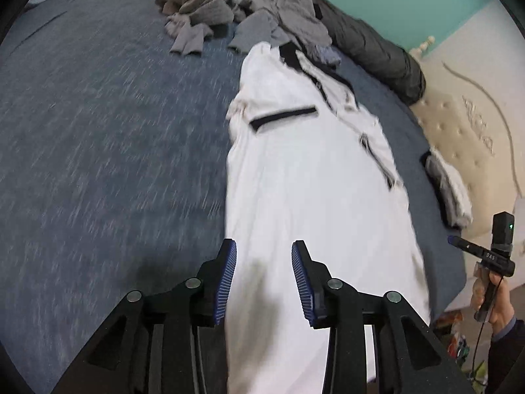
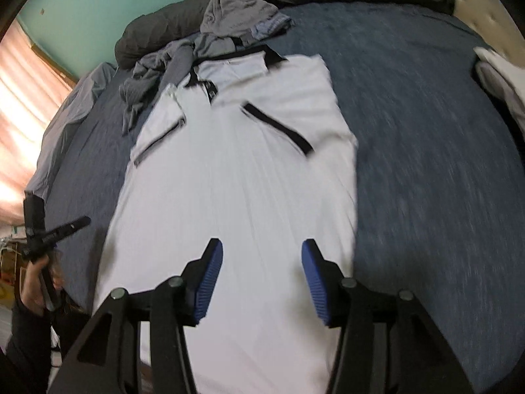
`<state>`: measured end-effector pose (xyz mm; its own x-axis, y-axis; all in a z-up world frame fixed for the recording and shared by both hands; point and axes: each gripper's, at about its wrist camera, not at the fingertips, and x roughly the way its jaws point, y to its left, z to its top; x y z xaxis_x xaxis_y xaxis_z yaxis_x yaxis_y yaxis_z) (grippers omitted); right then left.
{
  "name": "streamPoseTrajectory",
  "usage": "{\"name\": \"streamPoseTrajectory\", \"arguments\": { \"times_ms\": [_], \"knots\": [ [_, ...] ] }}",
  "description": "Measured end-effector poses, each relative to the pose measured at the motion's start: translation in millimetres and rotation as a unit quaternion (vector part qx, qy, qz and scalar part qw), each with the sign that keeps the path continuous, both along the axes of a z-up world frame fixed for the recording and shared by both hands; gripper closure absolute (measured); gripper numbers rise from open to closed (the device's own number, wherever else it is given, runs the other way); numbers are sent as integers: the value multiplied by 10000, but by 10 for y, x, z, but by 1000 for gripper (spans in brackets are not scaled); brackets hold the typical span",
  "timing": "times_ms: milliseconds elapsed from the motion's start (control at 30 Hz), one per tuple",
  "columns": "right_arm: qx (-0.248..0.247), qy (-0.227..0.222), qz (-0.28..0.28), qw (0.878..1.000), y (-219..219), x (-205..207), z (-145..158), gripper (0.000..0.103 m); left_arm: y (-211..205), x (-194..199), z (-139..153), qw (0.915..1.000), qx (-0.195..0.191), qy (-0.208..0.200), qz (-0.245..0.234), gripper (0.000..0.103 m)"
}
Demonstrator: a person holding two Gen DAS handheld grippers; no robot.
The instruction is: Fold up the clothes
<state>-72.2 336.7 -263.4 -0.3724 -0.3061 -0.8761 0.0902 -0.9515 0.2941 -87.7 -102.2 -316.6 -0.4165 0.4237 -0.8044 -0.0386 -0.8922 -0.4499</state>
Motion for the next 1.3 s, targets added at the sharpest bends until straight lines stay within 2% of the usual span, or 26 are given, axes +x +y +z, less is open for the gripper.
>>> {"name": "streamPoseTrajectory", "arguments": {
  "times_ms": [233,300,400,633,867,1300],
  "knots": [
    [4,-226,24,9997,255,601,-116,52,-42,562,4,9991,-207,-303,-189,64],
    [57,-332,7,9994,294,737,-183,52,-27,680,1,9988,-251,-350,-232,60],
    [72,-528,-24,9986,342,865,-289,52,25,808,-35,9980,-345,-426,-307,51],
    [-20,-809,-215,9965,515,1163,-490,52,104,965,-191,9952,-430,-740,-485,51],
    [-112,-840,-289,9960,621,1340,-516,52,102,1062,-285,9928,-485,-967,-514,51],
    [-75,-1081,-308,9936,581,1365,-628,52,75,1205,-498,9887,-380,-1330,-583,51]
  ]
}}
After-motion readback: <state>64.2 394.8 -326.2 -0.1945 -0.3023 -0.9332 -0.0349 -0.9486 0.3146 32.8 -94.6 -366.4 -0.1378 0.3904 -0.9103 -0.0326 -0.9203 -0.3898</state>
